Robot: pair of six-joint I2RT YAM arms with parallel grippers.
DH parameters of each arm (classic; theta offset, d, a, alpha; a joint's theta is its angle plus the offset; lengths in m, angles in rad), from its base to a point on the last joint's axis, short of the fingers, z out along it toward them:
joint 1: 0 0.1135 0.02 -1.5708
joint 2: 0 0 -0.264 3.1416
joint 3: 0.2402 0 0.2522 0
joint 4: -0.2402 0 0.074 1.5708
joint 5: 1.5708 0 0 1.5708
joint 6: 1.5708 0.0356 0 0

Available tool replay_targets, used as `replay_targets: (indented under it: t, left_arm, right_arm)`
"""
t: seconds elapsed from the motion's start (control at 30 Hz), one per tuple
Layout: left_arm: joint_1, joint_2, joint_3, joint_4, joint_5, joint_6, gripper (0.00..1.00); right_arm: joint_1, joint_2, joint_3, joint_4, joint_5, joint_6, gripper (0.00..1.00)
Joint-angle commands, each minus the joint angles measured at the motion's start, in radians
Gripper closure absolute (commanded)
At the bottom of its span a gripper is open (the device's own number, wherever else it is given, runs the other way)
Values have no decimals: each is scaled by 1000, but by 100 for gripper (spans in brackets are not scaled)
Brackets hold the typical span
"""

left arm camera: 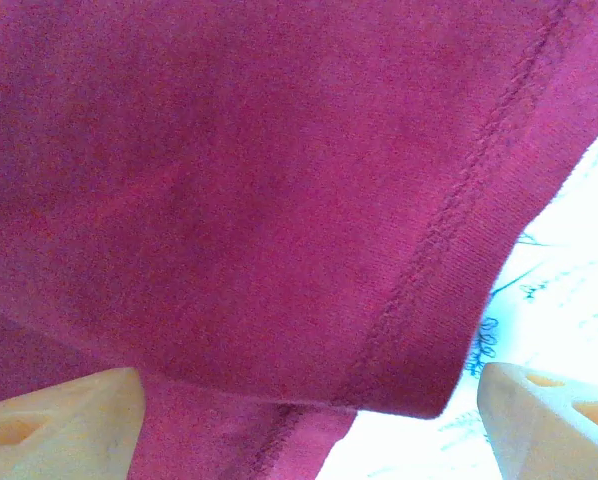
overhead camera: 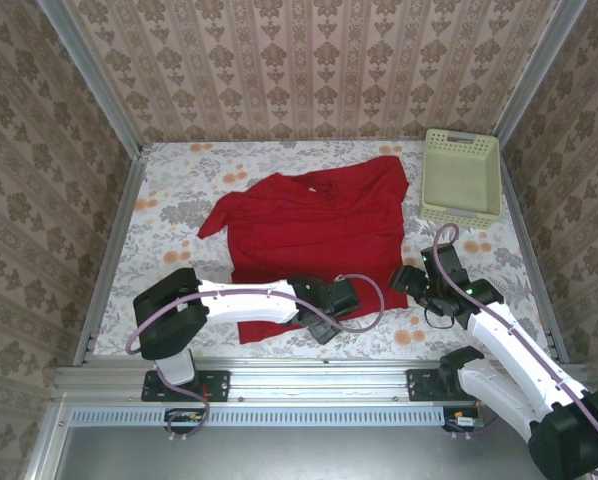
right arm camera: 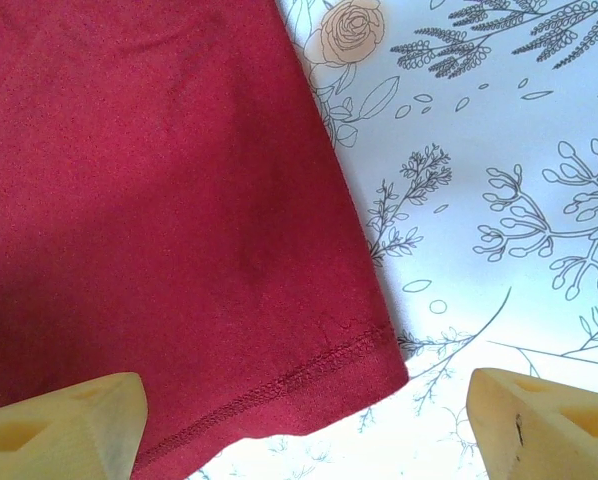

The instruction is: Fold the inside-out t-shirt

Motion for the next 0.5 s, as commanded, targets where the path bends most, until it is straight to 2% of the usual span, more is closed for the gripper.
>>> replay_targets:
  t: [0.0, 0.1, 0.47]
  left_arm:
    - [-9, 29, 32, -49, -72, 11, 13]
    - [-9, 45, 37, -53, -113, 0, 18]
    - [-5, -12, 39, -17, -144, 15, 56]
  right_arm:
    - [8, -3, -2, -26, -17, 22, 15]
    - [13, -5, -6, -26, -17, 23, 15]
    - [97, 15, -19, -18, 32, 49, 15]
